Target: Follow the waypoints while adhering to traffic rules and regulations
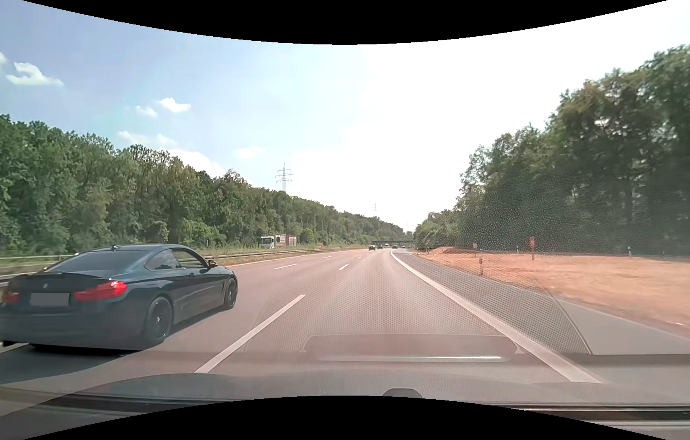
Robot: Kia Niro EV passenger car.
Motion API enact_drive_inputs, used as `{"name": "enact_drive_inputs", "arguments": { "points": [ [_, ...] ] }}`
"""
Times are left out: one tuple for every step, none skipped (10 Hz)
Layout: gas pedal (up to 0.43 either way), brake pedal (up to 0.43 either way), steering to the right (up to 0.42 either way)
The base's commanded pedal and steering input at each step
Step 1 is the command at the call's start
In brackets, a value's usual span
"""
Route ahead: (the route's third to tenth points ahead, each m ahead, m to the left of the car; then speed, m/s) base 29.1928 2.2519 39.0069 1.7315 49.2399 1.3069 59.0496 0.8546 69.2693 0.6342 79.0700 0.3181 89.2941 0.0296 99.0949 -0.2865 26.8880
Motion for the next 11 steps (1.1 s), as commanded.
{"name": "enact_drive_inputs", "arguments": {
  "points": [
    [0.331, 0.0, 0.003],
    [0.331, 0.0, 0.004],
    [0.331, 0.0, 0.004],
    [0.331, 0.0, 0.004],
    [0.331, 0.0, 0.004],
    [0.331, 0.0, 0.004],
    [0.331, 0.0, 0.003],
    [0.331, 0.0, 0.003],
    [0.331, 0.0, 0.003],
    [0.331, 0.0, 0.003],
    [0.331, 0.0, 0.003]
  ]
}}
